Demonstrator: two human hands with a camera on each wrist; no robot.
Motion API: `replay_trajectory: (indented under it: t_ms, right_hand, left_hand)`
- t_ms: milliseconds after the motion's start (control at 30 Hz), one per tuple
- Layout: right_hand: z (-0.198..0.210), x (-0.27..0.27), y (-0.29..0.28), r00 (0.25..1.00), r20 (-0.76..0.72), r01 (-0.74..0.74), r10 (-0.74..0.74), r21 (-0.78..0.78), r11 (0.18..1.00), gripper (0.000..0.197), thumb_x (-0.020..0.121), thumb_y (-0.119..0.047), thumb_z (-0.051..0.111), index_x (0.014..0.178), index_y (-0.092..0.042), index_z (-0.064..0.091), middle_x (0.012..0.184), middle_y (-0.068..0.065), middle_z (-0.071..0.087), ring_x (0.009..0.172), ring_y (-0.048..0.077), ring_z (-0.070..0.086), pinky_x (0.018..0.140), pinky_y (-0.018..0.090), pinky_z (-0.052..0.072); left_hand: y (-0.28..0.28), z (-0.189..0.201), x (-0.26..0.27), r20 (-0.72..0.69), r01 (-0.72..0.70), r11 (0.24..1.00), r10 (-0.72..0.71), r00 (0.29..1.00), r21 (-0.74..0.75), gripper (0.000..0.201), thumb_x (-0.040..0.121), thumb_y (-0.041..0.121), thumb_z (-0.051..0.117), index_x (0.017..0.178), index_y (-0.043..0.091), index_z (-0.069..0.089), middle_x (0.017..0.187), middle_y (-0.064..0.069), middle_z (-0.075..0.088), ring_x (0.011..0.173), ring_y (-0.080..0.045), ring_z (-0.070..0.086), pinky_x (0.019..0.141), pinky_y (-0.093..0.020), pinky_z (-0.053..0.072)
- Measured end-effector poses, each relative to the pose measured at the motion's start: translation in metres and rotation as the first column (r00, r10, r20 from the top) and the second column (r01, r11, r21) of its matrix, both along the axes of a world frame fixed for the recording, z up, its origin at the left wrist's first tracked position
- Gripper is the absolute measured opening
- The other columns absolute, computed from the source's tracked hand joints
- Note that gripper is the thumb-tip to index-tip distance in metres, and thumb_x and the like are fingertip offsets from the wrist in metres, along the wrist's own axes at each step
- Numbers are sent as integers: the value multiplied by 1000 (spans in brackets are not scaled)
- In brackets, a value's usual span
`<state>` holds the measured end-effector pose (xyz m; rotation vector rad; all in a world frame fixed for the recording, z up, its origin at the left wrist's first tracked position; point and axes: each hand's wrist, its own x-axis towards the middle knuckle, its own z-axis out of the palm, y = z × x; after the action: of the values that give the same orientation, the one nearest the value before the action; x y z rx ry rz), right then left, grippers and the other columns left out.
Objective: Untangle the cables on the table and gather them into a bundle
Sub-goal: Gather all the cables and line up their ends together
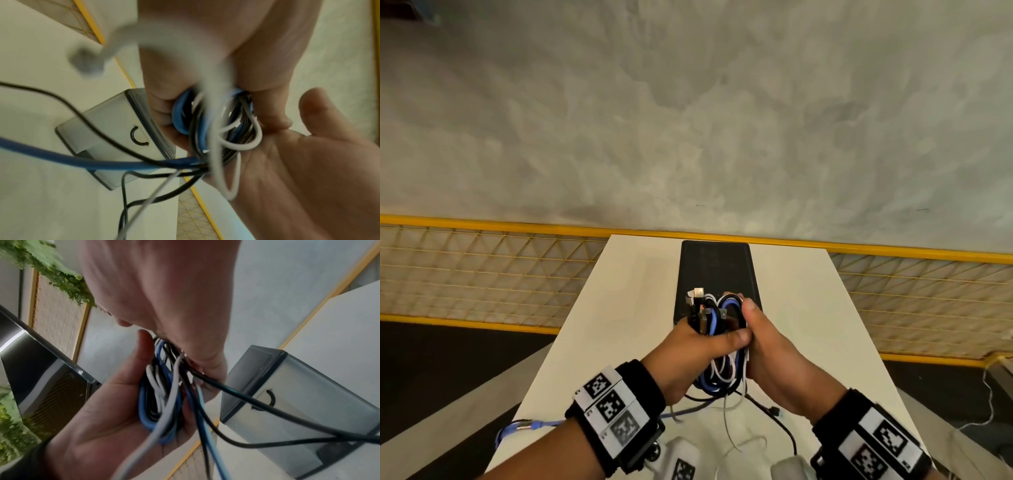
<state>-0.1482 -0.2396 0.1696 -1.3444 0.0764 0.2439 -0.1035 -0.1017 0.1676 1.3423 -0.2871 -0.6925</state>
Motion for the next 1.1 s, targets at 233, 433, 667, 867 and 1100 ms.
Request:
replay_trajectory:
  t_ms: [233, 433, 667, 867, 1100]
  right_hand:
    - [0, 2, 5, 998, -55, -13, 10, -50, 999, 93, 50, -95, 52, 136, -65, 33, 163, -18, 9, 149, 21, 22, 111, 64, 32]
    - [1, 5, 6, 999, -27, -31, 27, -173, 984, 67, 64, -94, 39, 128, -76, 30, 163, -22, -5, 151, 23, 12, 112, 69, 25]
    - [-1, -5, 4, 994, -16, -113, 112, -67, 991, 54, 94, -64, 29, 146, -59, 14, 152, -12, 42, 133, 12, 50, 110, 48, 43]
    - [-12, -8, 7, 989, 28, -136, 146, -218, 966, 67, 87, -73, 36, 148, -50, 21, 148, -13, 48, 136, 3, 45, 117, 42, 33]
    - [-1, -6, -3, 979, 106, -124, 174, -365, 923, 57, 96, -49, 44, 146, -56, 16, 139, -14, 57, 114, 10, 62, 90, 36, 52]
  left_hand:
    - [1, -9, 4, -121, -33, 999, 33, 992, -4, 33, 83, 7, 76, 116, 8, 72, 118, -19, 73, 111, -33, 70, 101, -50, 52]
    - [-2, -10, 0, -91, -132, 989, 126, 988, -64, 26, 86, 0, 69, 110, 6, 73, 112, -17, 75, 109, -32, 71, 97, -49, 54]
    - [-4, -5, 2, -58, -243, 967, 239, 969, -77, 17, 85, -2, 65, 98, 5, 73, 88, -18, 74, 90, -36, 72, 83, -48, 59]
    - [-6, 4, 2, -96, -263, 958, 252, 963, -114, 18, 80, 1, 66, 94, 7, 76, 90, -19, 74, 89, -30, 73, 78, -38, 58]
    - [1, 3, 7, -160, -398, 905, 376, 913, -147, 18, 90, 2, 63, 105, -5, 71, 88, -22, 74, 78, -30, 74, 69, -37, 60]
